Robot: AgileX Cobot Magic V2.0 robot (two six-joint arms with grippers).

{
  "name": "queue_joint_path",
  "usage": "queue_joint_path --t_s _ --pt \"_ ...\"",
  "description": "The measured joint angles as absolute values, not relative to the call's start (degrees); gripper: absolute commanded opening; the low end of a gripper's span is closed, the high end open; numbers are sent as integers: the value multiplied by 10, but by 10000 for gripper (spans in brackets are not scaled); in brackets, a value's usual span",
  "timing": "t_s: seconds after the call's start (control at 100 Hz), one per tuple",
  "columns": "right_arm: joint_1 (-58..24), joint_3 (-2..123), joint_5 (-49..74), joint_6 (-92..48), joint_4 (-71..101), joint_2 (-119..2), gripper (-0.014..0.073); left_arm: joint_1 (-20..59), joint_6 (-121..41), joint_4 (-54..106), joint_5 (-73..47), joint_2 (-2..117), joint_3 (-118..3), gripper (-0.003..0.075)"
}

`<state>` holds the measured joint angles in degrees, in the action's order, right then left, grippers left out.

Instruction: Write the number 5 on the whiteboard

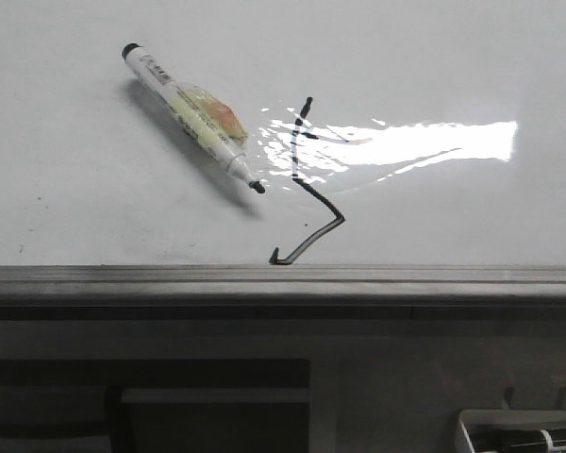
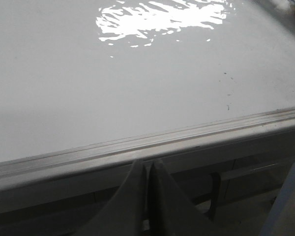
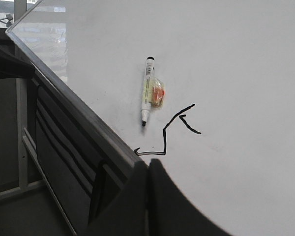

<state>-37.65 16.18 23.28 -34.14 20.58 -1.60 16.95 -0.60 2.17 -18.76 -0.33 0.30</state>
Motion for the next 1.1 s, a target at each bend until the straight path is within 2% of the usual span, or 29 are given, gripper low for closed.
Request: queue_joint_path --t_s 0.21,0.32,0.52,0.65,0.77,1.1 --pt "-375 153 223 -340 169 -16 -61 170 -6 22 -188 -3 3 -20" --pt "-347 119 173 -279 113 -16 -61 170 -6 22 -188 -3 3 -20" --pt "-201 57 156 -72 -47 -16 -61 170 -6 22 -189 -3 3 -20" --pt "-97 14 156 -30 -66 -16 -61 170 -6 22 -189 -3 3 -20" --pt "-42 -7 156 -21 -68 -16 -61 170 -6 22 -189 -3 3 -20" --pt "-30 -8 188 -20 -69 3 -61 170 -6 22 -189 -3 3 -20"
